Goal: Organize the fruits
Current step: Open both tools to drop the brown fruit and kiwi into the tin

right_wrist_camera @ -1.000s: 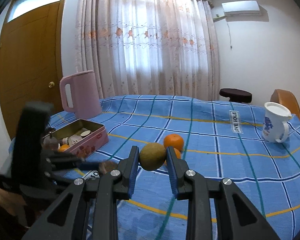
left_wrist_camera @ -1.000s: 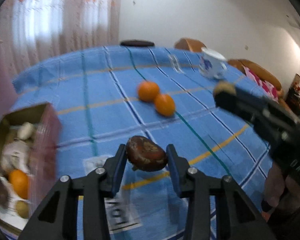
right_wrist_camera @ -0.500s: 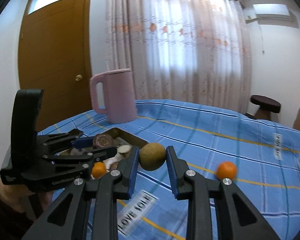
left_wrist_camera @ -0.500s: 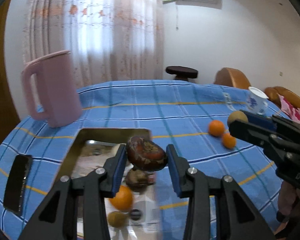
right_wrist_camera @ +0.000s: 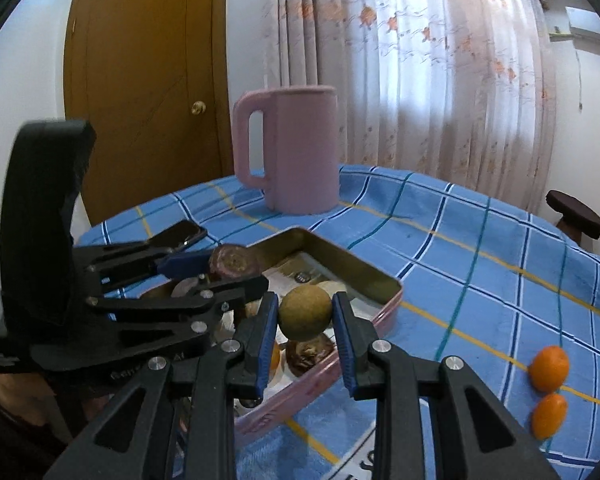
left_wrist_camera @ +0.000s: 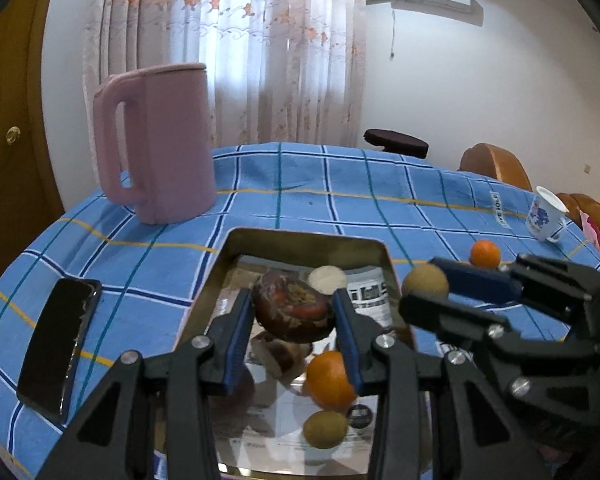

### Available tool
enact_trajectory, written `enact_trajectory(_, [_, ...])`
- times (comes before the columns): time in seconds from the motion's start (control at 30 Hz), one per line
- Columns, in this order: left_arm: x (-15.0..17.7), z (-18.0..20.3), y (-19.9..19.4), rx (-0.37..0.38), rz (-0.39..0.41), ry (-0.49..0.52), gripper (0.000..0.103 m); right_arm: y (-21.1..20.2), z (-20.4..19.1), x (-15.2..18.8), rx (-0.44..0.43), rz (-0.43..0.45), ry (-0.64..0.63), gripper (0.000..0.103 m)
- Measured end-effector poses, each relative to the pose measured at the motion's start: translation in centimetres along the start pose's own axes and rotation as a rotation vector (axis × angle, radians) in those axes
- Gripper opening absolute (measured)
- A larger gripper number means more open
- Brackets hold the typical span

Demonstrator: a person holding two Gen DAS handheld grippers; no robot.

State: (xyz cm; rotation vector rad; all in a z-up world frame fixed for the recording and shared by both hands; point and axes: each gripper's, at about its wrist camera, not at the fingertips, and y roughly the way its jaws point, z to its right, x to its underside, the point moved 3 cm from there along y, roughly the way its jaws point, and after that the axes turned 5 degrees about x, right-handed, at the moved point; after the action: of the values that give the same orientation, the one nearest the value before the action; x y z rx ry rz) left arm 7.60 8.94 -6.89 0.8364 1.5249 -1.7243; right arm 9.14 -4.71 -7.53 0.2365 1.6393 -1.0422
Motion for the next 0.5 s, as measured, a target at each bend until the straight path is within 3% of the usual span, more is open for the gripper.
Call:
enact_trajectory(0.33, [0.2,-0.9,0.0,-0.040,-0.008,0.002,0.043,2.1,-1.3,0.8,-0.064,-0.068,-0.022,0.030])
enact_trajectory(0.4, [0.2,-1.0,-0.2,-0.046,-0.004,0.001,0.047,2.0,-1.3,0.9,-0.065,-0.062,-0.021,0.036])
enact_trajectory(0.43, [0.1,-1.2,-0.4,-0.054,0.001,-0.005,0.050,1.9,-1.2,0.9,-0.070,-0.063,-0.018,0.039])
enact_trajectory(0.5, [-0.2,-1.4,-1.0,-0.063,0.018,-0.019,0.076,1.7,-0.9,0.9,-0.059,-0.059,-0.007,0.057])
